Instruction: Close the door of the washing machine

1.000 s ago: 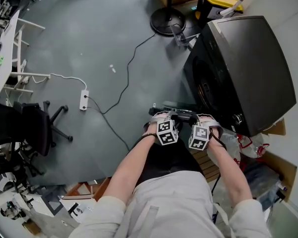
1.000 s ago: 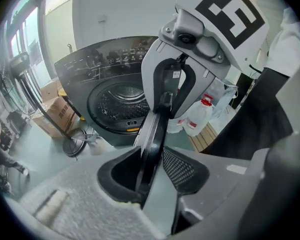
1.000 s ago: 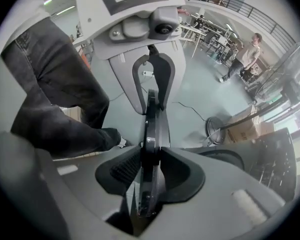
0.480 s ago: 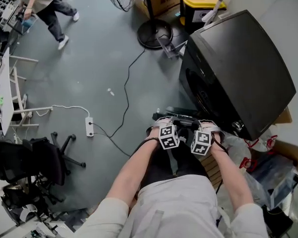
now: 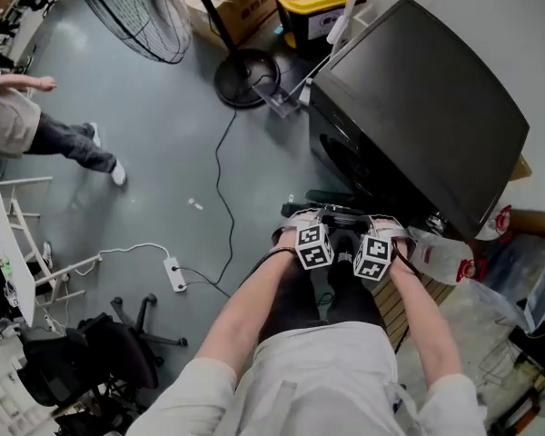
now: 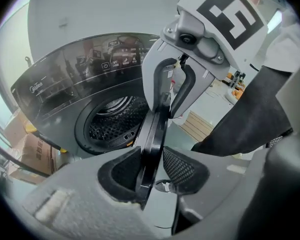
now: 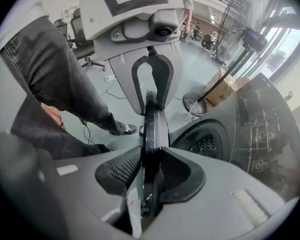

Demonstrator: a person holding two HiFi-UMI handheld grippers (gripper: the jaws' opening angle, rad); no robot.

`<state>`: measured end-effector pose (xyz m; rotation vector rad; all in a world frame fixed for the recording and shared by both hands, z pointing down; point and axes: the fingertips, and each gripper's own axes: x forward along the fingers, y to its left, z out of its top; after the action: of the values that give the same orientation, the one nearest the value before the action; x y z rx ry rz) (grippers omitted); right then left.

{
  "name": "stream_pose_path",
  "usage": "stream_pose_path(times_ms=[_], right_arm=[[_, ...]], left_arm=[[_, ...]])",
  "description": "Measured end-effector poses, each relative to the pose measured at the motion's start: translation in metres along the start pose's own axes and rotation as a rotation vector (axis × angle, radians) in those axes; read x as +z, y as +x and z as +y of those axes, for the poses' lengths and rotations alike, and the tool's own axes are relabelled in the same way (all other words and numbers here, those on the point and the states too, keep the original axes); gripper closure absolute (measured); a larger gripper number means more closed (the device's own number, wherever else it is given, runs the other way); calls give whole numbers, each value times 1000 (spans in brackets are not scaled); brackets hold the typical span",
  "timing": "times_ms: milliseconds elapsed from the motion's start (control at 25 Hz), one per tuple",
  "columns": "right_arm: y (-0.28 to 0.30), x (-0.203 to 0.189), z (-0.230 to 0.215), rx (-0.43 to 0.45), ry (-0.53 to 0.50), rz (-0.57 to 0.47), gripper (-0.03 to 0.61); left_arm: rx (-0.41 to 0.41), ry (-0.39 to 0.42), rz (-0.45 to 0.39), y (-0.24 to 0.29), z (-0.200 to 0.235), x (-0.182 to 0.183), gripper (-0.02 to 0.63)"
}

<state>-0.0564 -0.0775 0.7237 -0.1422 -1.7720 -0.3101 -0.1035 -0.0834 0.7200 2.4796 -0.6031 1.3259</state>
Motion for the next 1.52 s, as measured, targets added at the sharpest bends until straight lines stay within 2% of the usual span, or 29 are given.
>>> stream_pose_path(times_ms=[200, 360, 480, 640, 760, 880, 920, 1000, 1240, 1400, 1520], right_arm=[[6, 1, -20, -61, 114, 5, 456], [9, -2, -38, -138, 206, 20, 449], [12, -7, -52, -191, 284, 28, 440], [11, -12, -77, -266, 455, 1, 427], [8, -18, -86, -333, 625, -30, 402], [2, -31, -99, -429, 780, -47, 390], [1, -34, -102, -463, 823, -49, 385], [-4, -39, -106, -523, 906, -59, 385], [-31, -55, -104, -651, 1152, -177, 423], [-34, -56, -95, -637, 1398, -312, 430], [-27, -66, -93, -634, 1528, -363, 470]], left_arm=[[-46, 75, 0, 5, 24, 5, 477], [-48, 125, -8, 7, 41, 12, 474], [-37, 121, -45, 6, 58, 19, 463], [29, 17, -137, -3, 91, 23, 462], [114, -140, -232, -14, 112, 18, 484], [174, -300, -288, -14, 124, 13, 542], [178, -338, -294, -12, 125, 10, 593], [172, -402, -295, -7, 127, 5, 609], [168, -496, -287, 14, 132, 16, 609], [164, -549, -309, 21, 141, 33, 609], [165, -579, -310, 25, 147, 39, 609]])
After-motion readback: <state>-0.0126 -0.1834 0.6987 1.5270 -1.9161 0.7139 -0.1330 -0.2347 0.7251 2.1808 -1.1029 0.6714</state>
